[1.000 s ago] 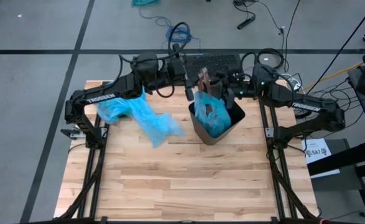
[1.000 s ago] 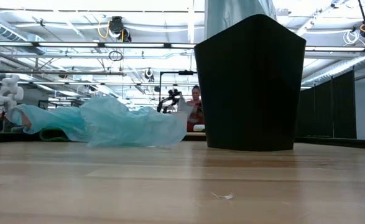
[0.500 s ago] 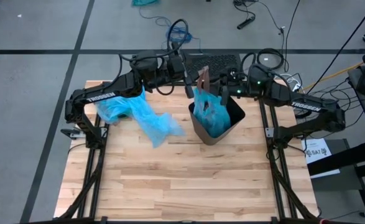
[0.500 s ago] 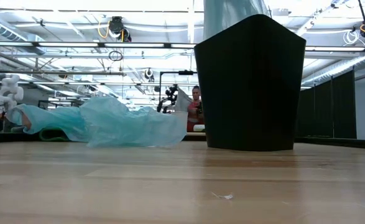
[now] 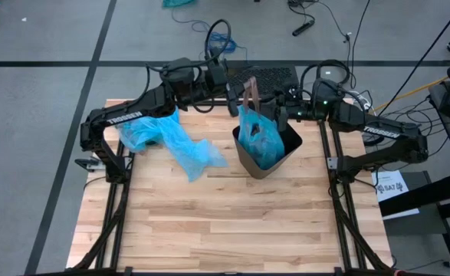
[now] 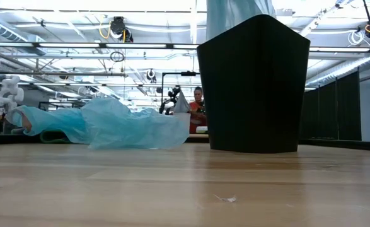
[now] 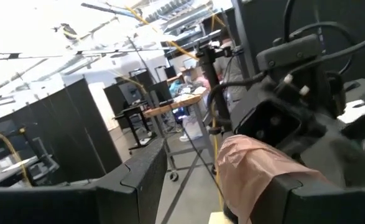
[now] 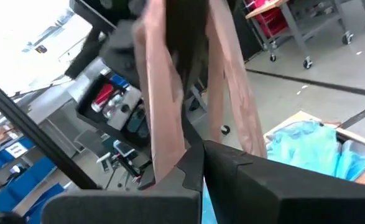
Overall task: Place trash/remove bag and relplace
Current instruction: Remove the blue trash bag from the trash bin
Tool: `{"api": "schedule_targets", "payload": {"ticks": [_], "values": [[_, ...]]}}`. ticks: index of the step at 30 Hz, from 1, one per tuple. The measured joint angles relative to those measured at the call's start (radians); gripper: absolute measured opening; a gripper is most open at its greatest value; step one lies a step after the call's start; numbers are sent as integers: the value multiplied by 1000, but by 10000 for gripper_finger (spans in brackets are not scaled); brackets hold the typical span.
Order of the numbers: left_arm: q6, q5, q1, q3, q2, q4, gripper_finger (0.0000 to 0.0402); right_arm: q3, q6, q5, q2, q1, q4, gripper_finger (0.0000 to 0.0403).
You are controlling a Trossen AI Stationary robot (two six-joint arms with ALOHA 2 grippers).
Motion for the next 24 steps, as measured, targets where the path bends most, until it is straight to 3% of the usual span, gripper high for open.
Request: {"api": "schedule_targets", "payload": {"ticks": [8, 24], "values": [[0, 57, 0, 0, 21, 22, 185, 0, -6, -24, 41, 13, 63, 0], [1, 86, 21, 1, 10, 50, 185, 6, 27, -68, 132, -5, -164, 0]]}}
